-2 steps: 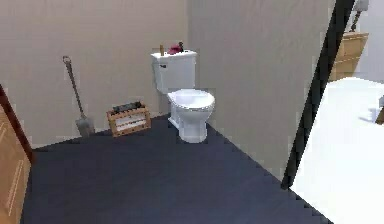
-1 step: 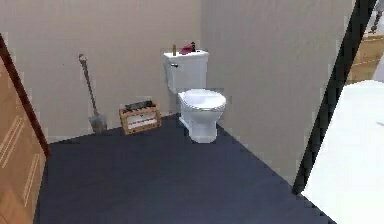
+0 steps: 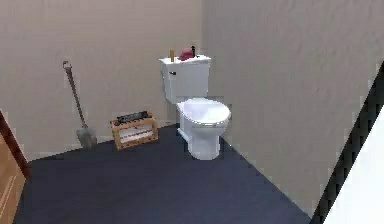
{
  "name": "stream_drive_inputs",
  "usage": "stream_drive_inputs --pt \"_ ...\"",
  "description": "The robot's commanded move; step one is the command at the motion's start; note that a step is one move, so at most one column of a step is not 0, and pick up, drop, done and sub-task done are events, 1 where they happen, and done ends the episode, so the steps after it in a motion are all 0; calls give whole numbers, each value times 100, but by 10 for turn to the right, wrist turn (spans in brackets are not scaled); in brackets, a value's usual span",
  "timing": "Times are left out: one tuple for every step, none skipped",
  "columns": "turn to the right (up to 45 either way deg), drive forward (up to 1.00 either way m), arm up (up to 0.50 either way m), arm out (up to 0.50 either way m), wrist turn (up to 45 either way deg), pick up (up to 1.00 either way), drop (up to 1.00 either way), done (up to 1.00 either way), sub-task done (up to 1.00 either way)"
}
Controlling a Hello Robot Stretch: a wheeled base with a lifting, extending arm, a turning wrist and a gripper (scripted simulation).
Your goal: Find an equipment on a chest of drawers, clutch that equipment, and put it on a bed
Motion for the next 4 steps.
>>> stream_drive_inputs --pt "450 0 0 0 0 0 0 0 0" --pt "150 0 0 0 0 0 0 0 0" --pt "0 100 0 0 0 0 0 0 0" --pt "30 0 0 0 0 0 0 0 0"
